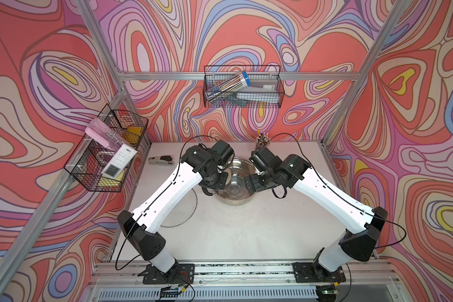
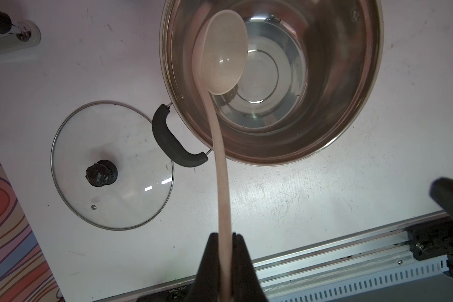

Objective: Stir the soup with a spoon
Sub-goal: Stir the soup in the pan with a stick.

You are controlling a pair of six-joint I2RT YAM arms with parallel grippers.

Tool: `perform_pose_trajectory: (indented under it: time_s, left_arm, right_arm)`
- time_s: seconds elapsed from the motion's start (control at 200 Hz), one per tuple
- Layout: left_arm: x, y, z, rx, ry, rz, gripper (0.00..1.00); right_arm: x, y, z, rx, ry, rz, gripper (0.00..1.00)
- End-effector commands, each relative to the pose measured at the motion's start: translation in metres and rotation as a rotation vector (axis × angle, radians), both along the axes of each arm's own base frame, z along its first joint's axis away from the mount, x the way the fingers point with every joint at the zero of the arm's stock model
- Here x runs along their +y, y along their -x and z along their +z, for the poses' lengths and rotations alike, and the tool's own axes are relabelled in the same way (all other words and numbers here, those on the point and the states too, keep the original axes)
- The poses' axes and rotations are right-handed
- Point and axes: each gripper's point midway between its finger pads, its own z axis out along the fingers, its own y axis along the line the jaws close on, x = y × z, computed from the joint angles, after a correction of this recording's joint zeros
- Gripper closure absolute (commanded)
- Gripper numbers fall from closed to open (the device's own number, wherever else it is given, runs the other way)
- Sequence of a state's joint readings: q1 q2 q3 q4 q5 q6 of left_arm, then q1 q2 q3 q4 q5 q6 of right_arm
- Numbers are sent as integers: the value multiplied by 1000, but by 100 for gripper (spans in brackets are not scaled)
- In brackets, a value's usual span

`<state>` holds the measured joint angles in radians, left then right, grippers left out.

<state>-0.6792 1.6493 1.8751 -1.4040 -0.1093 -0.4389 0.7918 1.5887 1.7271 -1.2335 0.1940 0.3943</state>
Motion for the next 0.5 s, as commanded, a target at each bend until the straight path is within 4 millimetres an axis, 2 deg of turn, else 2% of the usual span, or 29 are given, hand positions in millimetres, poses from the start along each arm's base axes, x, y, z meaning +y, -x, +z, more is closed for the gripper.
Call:
perform_pose_trajectory:
  time_s: [0.0, 0.31, 0.496]
  left_arm:
    - [0, -13, -3, -12, -41, 28, 100]
    - [-11, -34, -20, -23, -70, 24, 100]
    - [-21, -44, -27, -32, -49, 28, 100]
  right_arm:
    - [1, 1, 19, -60, -58, -2, 2]
    - [-31, 17, 43, -121, -50, -36, 2]
    - [-39, 22, 48, -136, -60, -59, 2]
